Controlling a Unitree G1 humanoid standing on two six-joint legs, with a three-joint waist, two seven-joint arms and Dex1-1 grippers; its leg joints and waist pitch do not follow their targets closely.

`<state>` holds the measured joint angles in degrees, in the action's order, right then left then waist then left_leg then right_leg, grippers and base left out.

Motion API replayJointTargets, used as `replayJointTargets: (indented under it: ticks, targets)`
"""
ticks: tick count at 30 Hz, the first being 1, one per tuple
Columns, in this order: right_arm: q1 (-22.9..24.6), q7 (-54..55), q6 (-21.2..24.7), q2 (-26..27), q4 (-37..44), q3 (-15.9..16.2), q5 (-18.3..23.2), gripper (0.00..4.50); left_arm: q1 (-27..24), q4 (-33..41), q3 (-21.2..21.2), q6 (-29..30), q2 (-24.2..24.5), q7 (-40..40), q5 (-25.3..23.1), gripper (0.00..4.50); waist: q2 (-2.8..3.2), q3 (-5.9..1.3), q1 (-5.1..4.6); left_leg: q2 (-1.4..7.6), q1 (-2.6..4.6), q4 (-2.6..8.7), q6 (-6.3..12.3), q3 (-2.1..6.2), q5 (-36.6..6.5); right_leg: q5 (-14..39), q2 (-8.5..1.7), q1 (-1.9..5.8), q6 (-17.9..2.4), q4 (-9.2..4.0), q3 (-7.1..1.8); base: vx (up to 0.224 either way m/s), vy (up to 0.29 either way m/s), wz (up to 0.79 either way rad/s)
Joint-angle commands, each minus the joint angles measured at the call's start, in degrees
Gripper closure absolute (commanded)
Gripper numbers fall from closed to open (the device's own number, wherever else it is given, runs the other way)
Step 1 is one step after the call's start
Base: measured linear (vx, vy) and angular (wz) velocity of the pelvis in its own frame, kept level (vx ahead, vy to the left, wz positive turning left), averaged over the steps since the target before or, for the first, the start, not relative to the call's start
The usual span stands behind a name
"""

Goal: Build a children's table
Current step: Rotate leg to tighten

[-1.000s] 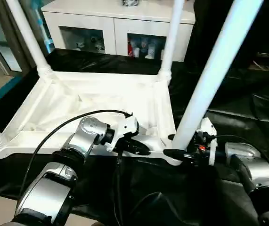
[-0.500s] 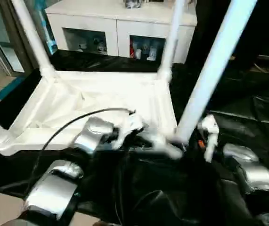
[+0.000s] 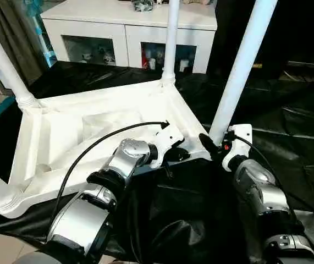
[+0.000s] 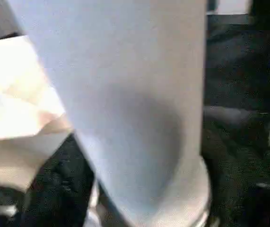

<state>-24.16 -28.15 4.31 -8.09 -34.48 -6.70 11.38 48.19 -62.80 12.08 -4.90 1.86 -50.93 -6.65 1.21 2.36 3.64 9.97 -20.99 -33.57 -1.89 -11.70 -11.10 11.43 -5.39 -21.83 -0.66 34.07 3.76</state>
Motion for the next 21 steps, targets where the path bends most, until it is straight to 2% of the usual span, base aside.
replayJointTargets:
  ticks: [1, 3, 4, 5, 6, 7, 8, 11, 12, 15, 16, 17, 20, 21]
  targets:
    - [1.3, -7.7, 2.2, 2.9, -0.2, 6.0, 0.3, 1.12, 1.0, 0.8, 0.4, -2.5, -2.0, -1.7, 0.4, 4.50, -0.77, -2.77, 0.06, 3.68, 0.54, 4.62, 3.36, 2.00, -13.1, 12.9, -4.36, 1.85, -12.0, -4.71, -2.68, 0.000, 0.000, 0.00]
    - [2.1, -13.4, 2.5, 0.0, 2.3, 7.7, 0.9, 0.69, -0.1, 1.9, 1.4, -3.0, -0.6, -7.0, 0.9, 4.50, -0.94, -2.78, 0.09, 3.67, 0.58, 4.54, 3.67, 1.95, -12.8, 12.1, -4.34, 1.93, -12.4, -4.69, -2.63, 0.000, 0.000, 0.00]
    - [2.4, -15.5, 2.6, -1.2, 3.1, 8.2, 1.3, 0.69, -0.5, 2.3, 1.7, -3.3, 0.0, -9.1, 1.1, 4.50, -0.83, -2.85, 0.27, 3.77, 0.44, 4.37, 4.67, 1.90, -11.2, 9.4, -4.36, 2.12, -13.2, -4.32, -2.64, 0.000, 0.000, 0.00]
    - [2.4, -15.5, 2.6, -1.2, 3.1, 8.2, 1.3, 0.69, -0.5, 2.3, 1.7, -3.3, 0.0, -9.1, 1.1, 4.50, -0.83, -2.85, 0.27, 3.77, 0.44, 4.37, 4.67, 1.90, -11.2, 9.4, -4.36, 2.12, -13.2, -4.32, -2.64, 0.000, 0.000, 0.00]
    - [3.5, -22.6, 3.5, -5.4, 5.9, 9.5, 2.7, 0.69, -1.6, 3.8, 3.0, -3.4, 2.2, -14.6, 1.1, 4.50, -1.15, -2.98, 0.39, 3.84, 0.33, 4.24, 5.61, 1.88, -9.6, 6.9, -4.27, 2.39, -13.9, -3.91, -2.43, 0.000, 0.000, 0.00]
    - [3.6, -22.9, 3.5, -5.6, 6.1, 9.5, 2.7, 0.69, -1.7, 3.9, 3.1, -3.4, 2.4, -14.9, 1.1, 4.50, -1.10, -3.03, 0.66, 3.88, 0.25, 4.07, 6.21, 1.83, -8.7, 5.9, -4.25, 2.56, -14.0, -3.75, -2.38, 0.000, 0.000, 0.00]
    - [4.0, -25.3, 3.8, -7.2, 7.1, 10.0, 3.1, 0.69, -2.1, 4.4, 3.5, -3.4, 3.3, -17.1, 1.2, 4.50, -0.90, -3.09, 0.86, 4.08, 0.32, 3.89, 6.98, 1.62, -7.5, 3.4, -4.21, 2.27, -14.8, -3.38, -2.46, 0.000, 0.000, 0.00]
    - [4.6, -31.7, 4.8, -11.2, 9.0, 10.1, 3.4, 0.69, -3.2, 5.8, 4.2, -3.3, 6.2, -23.7, 1.6, 4.50, -1.21, -3.37, 1.26, 3.99, 0.25, 3.41, 8.61, 1.48, -4.9, -1.7, -4.25, 2.35, -16.6, -2.55, -2.33, 0.000, 0.000, 0.00]
    - [4.7, -33.1, 5.3, -11.9, 9.4, 10.0, 3.7, 0.69, -3.3, 6.0, 4.3, -3.4, 6.8, -25.0, 1.7, 4.50, -1.22, -3.36, 1.51, 4.11, 0.43, 3.32, 9.03, 1.33, -4.8, -2.1, -4.34, 2.11, -16.9, -2.55, -2.38, 0.000, 0.000, 0.00]
    - [5.0, -37.3, 6.6, -14.1, 10.9, 10.4, 4.8, 0.69, -3.8, 6.9, 4.0, -3.3, 8.4, -27.8, 2.2, 4.50, -1.36, -3.20, 1.93, 4.11, 0.43, 3.46, 8.67, 1.40, -5.5, 0.1, -4.36, 2.21, -16.6, -2.74, -2.33, 0.000, 0.000, 0.00]
    - [5.1, -37.9, 6.7, -14.6, 11.1, 10.6, 5.0, 0.69, -3.9, 7.1, 4.0, -3.3, 8.7, -28.2, 2.3, 4.50, -1.13, -3.10, 2.07, 4.27, 0.50, 3.62, 7.84, 1.42, -6.9, 2.5, -4.36, 2.03, -16.4, -2.92, -2.35, 0.000, 0.000, 0.00]
    - [5.1, -38.5, 6.8, -15.0, 11.2, 11.0, 5.0, 0.69, -4.1, 7.4, 3.9, -3.2, 9.0, -28.9, 2.4, 4.50, -1.14, -3.09, 2.14, 4.30, 0.62, 3.67, 7.44, 1.42, -7.2, 3.2, -4.34, 1.97, -16.3, -3.00, -2.34, 0.000, 0.000, 0.00]
    - [5.1, -40.3, 7.7, -15.7, 11.7, 11.7, 5.4, 0.96, -4.5, 8.2, 3.7, -2.7, 9.7, -30.1, 2.9, 4.50, -1.39, -3.00, 2.21, 4.36, 0.60, 3.89, 5.91, 1.48, -8.4, 5.3, -4.41, 2.00, -15.8, -3.13, -2.45, 0.000, 0.000, 0.00]
    - [5.2, -41.0, 8.1, -15.7, 12.0, 11.7, 5.5, 1.07, -4.6, 8.6, 3.7, -2.4, 9.9, -30.5, 3.1, 4.50, -1.27, -3.04, 2.28, 4.34, 0.65, 3.89, 5.54, 1.48, -8.2, 5.3, -4.44, 1.94, -15.7, -3.10, -2.47, 0.000, 0.000, 0.00]
